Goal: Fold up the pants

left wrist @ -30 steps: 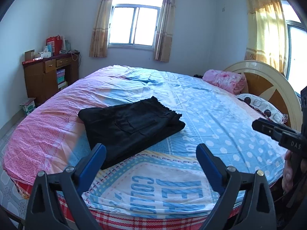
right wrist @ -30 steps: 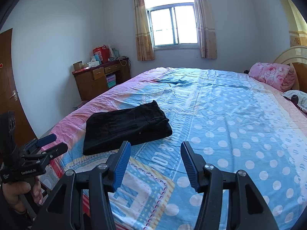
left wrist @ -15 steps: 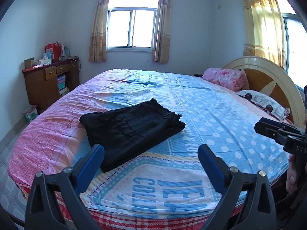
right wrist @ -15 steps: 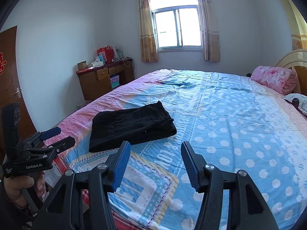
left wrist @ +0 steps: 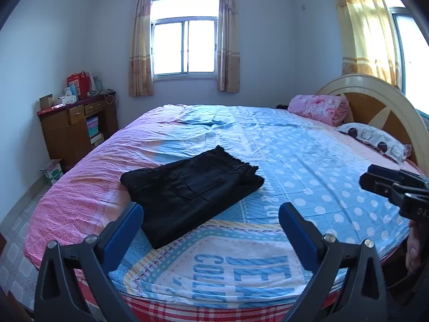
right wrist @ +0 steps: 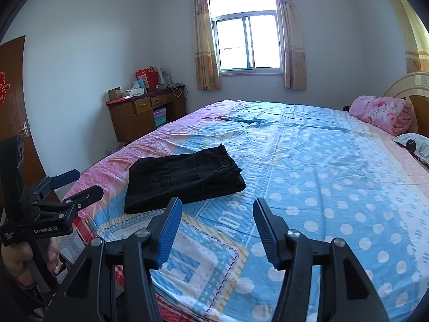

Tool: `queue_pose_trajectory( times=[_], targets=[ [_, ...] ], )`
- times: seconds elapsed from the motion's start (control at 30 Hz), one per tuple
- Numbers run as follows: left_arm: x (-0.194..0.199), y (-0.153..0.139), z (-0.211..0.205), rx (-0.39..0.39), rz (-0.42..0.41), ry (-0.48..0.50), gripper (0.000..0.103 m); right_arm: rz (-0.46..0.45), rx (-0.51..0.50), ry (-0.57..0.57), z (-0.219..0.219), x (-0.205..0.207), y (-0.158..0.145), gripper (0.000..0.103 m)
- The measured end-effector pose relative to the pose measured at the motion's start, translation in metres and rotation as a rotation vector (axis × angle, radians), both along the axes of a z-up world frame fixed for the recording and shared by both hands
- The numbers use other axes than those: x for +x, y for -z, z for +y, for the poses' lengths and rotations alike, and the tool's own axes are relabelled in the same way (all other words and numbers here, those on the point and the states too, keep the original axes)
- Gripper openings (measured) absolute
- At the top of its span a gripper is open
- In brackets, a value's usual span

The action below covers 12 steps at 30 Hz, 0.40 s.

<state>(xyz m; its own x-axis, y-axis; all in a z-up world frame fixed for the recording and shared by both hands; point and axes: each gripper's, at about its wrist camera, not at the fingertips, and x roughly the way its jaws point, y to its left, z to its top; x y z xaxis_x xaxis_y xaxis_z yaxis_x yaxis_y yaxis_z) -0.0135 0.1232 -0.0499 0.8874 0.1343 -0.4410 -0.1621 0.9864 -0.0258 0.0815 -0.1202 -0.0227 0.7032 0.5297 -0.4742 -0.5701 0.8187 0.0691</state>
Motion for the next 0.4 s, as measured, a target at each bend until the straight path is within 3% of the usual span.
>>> queue_pose_trajectory(
  times=[0.17, 0.4],
  targets=[
    [0.0033, 0.0051, 0.0000, 0.041, 0.027, -0.041, 0.103, 0.001, -0.004, -0.006, 0.0007, -0.0020, 0.0002, 0.057],
    [0.0021, 0.0082, 0.0025, 0.019, 0.022, -0.013, 0.103, 0.003, -0.012, -0.014, 0.0021, -0.0038, 0.0019, 0.058]
  ],
)
